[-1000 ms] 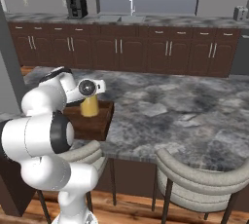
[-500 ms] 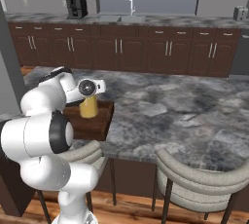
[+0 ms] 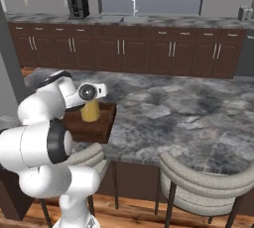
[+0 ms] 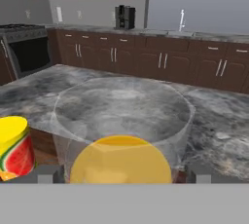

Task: There is a tray on the dining counter. Grab the cup, mug, and pitcher and place them on the tray. The pitcher may be placed next to the tray if it cannot fit the tray.

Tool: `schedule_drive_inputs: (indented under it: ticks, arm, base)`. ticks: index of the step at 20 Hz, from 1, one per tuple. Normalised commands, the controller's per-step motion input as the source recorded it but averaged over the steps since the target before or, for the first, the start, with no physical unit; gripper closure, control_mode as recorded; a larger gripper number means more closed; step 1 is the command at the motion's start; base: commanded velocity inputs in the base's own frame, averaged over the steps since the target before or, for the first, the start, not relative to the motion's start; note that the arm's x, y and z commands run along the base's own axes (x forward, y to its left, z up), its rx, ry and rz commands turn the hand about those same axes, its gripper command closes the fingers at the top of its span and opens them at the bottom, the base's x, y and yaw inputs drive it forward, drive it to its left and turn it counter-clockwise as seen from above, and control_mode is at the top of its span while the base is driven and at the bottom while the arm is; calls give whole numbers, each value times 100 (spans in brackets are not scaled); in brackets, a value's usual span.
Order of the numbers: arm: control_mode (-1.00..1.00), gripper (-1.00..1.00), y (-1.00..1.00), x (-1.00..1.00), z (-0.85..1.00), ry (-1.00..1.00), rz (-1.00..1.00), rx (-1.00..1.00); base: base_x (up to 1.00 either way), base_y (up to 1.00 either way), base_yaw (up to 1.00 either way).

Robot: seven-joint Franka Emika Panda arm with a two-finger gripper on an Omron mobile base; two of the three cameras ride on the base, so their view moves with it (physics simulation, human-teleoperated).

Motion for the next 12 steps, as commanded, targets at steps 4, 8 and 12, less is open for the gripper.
schedule_drive_inputs:
  ticks: [4,8,12]
  arm:
    - [-100,-100,-12,-37,4,0,0,0]
    - [-100,-100,-4,-4,31,0,-1,0]
    - [-100,-100,0,0,62,2,-8,0]
  base:
    - [0,0,0]
    - [0,0,0]
    - [0,0,0]
